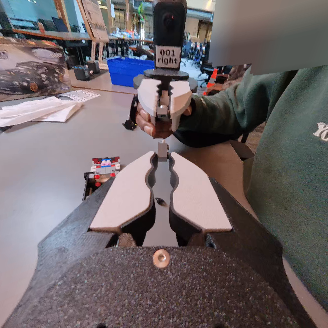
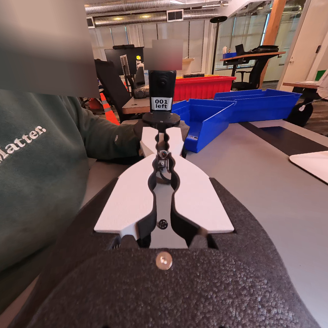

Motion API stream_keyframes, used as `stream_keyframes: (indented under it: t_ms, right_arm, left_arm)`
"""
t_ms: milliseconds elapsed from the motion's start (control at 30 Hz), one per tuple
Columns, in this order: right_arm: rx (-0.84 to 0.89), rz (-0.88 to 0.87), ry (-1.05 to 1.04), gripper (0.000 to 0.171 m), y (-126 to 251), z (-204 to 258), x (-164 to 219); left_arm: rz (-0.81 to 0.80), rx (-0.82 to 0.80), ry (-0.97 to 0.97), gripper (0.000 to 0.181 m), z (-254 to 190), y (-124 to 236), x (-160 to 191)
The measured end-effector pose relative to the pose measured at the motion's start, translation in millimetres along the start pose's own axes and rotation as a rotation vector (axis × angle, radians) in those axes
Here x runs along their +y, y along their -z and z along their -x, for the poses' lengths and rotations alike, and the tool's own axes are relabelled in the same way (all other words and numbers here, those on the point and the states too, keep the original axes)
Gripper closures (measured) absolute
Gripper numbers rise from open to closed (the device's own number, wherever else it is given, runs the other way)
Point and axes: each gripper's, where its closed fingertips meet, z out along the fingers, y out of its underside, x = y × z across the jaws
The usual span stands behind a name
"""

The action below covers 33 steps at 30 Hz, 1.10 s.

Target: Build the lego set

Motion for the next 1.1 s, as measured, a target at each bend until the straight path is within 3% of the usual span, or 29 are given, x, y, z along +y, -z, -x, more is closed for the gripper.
stream_keyframes:
  t_ms: [233,333,467,600,700,800,1100]
  right_arm:
    - [-0.014,0.133,0.014,0.16,-5.1,0.2,26.7]
    - [-0.023,0.19,0.036,0.16,-9.4,3.6,39.1]
    - [-0.021,0.212,0.074,0.16,-11.8,6.5,43.0]
    - [-0.002,0.193,0.151,0.16,-13.3,8.7,39.1]
    - [0.003,0.143,0.232,0.16,-14.8,14.5,30.5]
    - [0.015,0.114,0.3,0.16,-16.0,17.9,25.2]
    - [0.0,0.075,0.366,0.16,-17.1,24.8,20.8]
  left_arm:
    - [0.421,-0.044,-0.138,0.169,2.8,-10.0,74.4]
    - [0.505,-0.023,-0.149,0.164,-0.5,-9.4,90.1]
    - [0.339,0.045,-0.022,0.153,-7.7,-5.9,60.8]
    - [0.043,0.141,0.237,0.156,-10.4,-0.6,11.2]
    - [-0.092,0.226,0.447,0.157,-9.9,1.7,-7.9]
    - [-0.133,0.286,0.562,0.162,-10.9,1.0,-12.2]
    - [-0.119,0.358,0.564,0.169,-26.2,-3.6,-13.0]
